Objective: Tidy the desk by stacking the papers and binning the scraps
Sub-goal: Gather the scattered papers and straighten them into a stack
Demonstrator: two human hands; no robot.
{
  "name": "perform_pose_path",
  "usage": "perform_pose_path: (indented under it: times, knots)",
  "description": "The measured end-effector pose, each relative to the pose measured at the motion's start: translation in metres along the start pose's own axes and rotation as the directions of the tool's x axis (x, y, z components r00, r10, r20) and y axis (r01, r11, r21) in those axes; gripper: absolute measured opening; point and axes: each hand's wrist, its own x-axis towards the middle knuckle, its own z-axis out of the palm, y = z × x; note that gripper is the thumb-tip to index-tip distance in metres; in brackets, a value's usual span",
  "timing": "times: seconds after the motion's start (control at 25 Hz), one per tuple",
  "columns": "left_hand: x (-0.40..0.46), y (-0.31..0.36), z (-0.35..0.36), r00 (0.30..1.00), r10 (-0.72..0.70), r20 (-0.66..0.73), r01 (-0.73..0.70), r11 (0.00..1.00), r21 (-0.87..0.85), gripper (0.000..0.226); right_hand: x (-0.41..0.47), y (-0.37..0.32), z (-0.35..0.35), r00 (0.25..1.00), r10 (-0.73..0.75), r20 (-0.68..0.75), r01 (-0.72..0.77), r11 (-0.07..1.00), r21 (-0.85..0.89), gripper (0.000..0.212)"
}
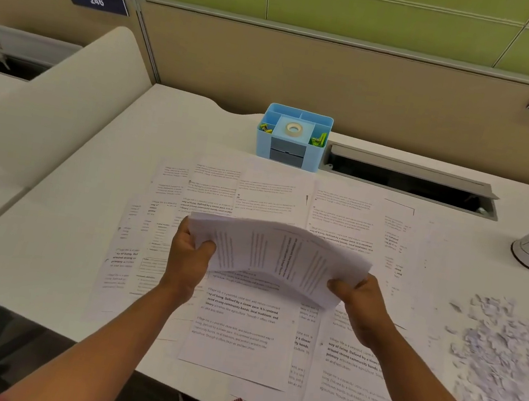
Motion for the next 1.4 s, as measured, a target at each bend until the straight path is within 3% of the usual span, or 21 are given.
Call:
perform_pose_path:
  times: [0.16,0.36,0.6,0.72,0.8,0.88,0.96,1.08,1.28,1.4]
  knots:
    - [-0.004,0.003,0.003,0.999,-0.041,0.028,0.043,0.998,-0.055,0.041,-0.001,0.007,0.005,0.999,0.025,-0.039,-0.028,0.997,-0.078,0.029]
    - [-0.007,0.017,0.008,0.995,0.051,-0.086,-0.062,0.991,-0.121,0.044,-0.005,-0.005,0.006,0.998,-0.041,-0.049,0.039,0.998,-0.04,0.029]
    - [-0.01,0.008,0.006,0.998,-0.033,-0.055,0.028,0.995,-0.093,0.043,-0.012,-0.004,0.009,1.0,-0.009,-0.016,0.007,0.989,-0.149,0.034]
    - [-0.007,0.012,0.003,0.99,-0.008,-0.143,-0.013,0.989,-0.144,0.044,-0.012,-0.012,0.01,0.999,-0.05,-0.007,0.048,0.988,-0.145,0.036]
    - [-0.006,0.011,0.001,0.993,-0.009,-0.118,-0.009,0.988,-0.151,0.041,-0.011,-0.01,0.009,1.0,-0.031,-0.002,0.03,0.989,-0.144,0.034]
    - [-0.008,0.004,0.002,0.995,-0.092,-0.03,0.089,0.991,-0.104,0.039,-0.012,-0.004,0.01,1.0,0.024,0.012,-0.022,0.986,-0.167,0.029]
    - [-0.01,-0.003,0.002,0.989,-0.146,-0.029,0.145,0.988,-0.057,0.039,-0.013,-0.002,0.011,0.999,0.037,0.018,-0.033,0.981,-0.189,0.029]
    - [-0.006,-0.002,-0.002,0.988,-0.106,-0.111,0.098,0.992,-0.08,0.037,-0.013,-0.006,0.012,1.0,-0.005,0.019,0.008,0.984,-0.176,0.039]
    - [-0.006,-0.02,-0.004,0.976,-0.217,0.025,0.215,0.975,0.065,0.03,-0.011,0.002,0.014,0.998,0.041,0.051,-0.03,0.979,-0.2,0.033]
    - [-0.004,-0.027,-0.009,0.984,-0.175,-0.034,0.177,0.981,0.078,0.028,-0.009,0.002,0.015,0.998,0.016,0.053,-0.005,0.98,-0.201,0.035]
